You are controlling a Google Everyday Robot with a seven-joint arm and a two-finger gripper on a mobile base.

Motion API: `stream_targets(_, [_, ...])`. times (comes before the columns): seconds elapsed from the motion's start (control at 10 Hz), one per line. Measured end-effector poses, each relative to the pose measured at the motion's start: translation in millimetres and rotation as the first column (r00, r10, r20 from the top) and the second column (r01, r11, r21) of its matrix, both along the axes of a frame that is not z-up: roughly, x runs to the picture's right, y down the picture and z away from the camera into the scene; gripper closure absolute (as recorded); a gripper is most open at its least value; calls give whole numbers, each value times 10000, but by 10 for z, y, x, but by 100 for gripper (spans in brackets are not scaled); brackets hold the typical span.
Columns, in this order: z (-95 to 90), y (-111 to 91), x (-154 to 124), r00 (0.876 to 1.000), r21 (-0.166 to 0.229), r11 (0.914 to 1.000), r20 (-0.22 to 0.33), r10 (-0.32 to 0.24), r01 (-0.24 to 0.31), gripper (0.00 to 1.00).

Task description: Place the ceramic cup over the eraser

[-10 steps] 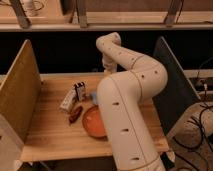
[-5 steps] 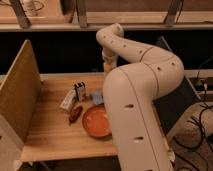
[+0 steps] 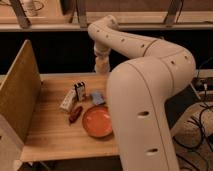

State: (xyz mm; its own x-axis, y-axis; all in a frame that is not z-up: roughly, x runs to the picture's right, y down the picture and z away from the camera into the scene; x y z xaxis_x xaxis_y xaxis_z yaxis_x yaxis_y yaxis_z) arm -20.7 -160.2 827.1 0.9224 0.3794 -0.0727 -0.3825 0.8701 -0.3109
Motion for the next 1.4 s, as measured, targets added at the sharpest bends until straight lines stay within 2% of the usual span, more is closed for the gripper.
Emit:
stream_targets(0.2, [-142,183,-354,9963,-293,9979,652,-566,586,100])
stream_targets(0.4, [-247,296,-544,9916,-415,9953,995,-824,869,100])
stream_targets(0.9, [-252,308,-551,9916,-423,9953,1000,-826,872,100])
stream_targets(1.1, [-260,255,-592,9903,-269,9958,1107,-839,874,100])
stream_targets(1.4, [-343,117,-827,9794,176,9901,1451,-1406,1395,100])
